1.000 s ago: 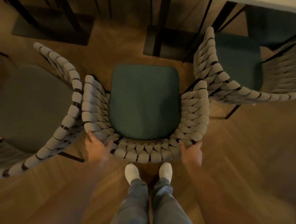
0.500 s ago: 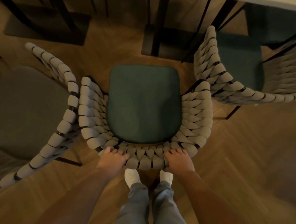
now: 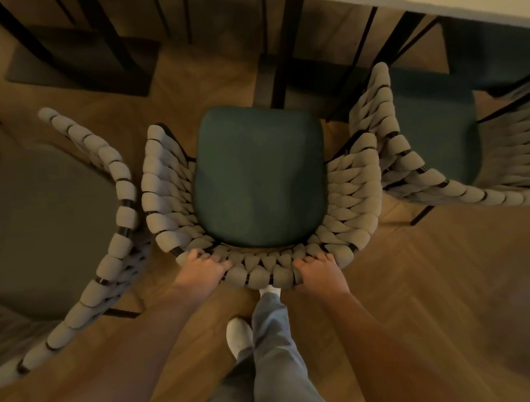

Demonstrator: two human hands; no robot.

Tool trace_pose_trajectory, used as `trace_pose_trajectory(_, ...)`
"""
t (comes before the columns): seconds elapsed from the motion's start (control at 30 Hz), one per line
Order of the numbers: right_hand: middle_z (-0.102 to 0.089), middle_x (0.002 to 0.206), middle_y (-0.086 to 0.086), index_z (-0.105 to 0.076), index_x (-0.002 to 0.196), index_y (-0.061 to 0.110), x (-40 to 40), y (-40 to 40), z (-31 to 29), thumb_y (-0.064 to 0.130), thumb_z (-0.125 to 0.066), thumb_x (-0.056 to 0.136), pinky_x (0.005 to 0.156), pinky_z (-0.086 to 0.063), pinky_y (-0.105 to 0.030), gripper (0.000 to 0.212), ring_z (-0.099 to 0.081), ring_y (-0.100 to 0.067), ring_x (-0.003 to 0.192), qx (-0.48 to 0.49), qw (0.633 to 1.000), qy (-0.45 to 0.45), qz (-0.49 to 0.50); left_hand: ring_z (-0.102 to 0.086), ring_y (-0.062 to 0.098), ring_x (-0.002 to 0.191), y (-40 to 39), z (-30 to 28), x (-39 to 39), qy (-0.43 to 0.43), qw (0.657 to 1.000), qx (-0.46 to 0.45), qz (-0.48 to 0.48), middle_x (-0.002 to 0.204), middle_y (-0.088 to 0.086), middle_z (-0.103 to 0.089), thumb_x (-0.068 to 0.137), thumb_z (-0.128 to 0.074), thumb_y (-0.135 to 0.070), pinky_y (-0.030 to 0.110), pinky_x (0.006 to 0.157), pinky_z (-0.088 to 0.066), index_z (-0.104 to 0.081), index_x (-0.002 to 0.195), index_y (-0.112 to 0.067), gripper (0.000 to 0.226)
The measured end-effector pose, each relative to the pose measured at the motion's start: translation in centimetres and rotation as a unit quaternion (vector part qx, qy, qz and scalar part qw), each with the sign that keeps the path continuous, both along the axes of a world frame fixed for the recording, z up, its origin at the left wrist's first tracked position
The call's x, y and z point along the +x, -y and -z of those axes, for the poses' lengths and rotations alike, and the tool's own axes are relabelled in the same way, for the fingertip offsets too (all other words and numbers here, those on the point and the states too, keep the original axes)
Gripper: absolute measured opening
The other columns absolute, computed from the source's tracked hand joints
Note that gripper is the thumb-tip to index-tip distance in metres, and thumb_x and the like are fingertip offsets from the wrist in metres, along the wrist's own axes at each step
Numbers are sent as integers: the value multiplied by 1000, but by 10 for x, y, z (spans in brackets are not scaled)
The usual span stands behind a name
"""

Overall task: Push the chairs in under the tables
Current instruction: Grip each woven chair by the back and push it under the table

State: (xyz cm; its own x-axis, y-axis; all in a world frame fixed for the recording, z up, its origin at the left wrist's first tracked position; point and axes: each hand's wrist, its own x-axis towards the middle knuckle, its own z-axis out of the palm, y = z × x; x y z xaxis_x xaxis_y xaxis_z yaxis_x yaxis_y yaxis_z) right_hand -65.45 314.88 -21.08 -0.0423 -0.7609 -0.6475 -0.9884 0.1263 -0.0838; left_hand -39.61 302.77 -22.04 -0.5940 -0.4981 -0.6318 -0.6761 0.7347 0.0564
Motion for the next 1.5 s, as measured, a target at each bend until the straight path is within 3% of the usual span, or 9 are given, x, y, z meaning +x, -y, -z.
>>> trace_pose_trajectory(0.4, -52, 147, -4, -45, 146, 25, -39, 102, 0, 49, -53, 99, 117, -26, -45, 54, -40, -30, 139, 14, 1000, 21, 11, -41, 21, 145, 104, -8, -43, 13, 1000, 12, -7, 155, -4, -46, 104, -53, -25, 42, 119, -21, -38, 153, -37, 52)
trace_pose_trajectory(1.17, -49, 151, -1, -40, 152, 27, -89, 218, 1, 53, -59, 96, 119, -26, -45, 64, -39, -28, 140, 11, 998, 13, 53, -43, 20, 142, 237, -13, -102, -16, 999, 42, 7, 151, -5, -51, 104, -52, -22, 44, 120, -19, -43, 149, -36, 48)
trace_pose_trajectory(1.27, -49, 150, -1, -42, 150, 27, -88, 221, -2, 62, -60, 91, 119, -27, -45, 71, -39, -27, 140, 19, 997, 29, 70, -42, 20, 142, 240, -15, -101, -8, 998, 63, 3, 151, -5, -51, 101, -59, -31, 44, 121, -18, -43, 150, -35, 52)
trace_pose_trajectory(1.37, -50, 149, -4, -44, 150, 23, -91, 227, -17, 72, -58, 87, 118, -30, -47, 81, -42, -29, 139, 54, 992, 66, 93, -40, 22, 144, 244, -26, -103, -16, 993, 112, -21, 153, -2, -48, 94, -67, -48, 46, 122, -22, -38, 154, -31, 69)
trace_pose_trajectory(1.5, -68, 112, -4, -63, 118, 22, -97, 235, -41, 71, -46, 93, 88, -53, -40, 58, -64, -24, 103, 25, 980, 99, 168, -40, 24, 144, 246, -55, -103, -104, 974, 140, -146, 154, 1, -48, 88, -55, -76, 48, 118, -35, -37, 156, -33, 83)
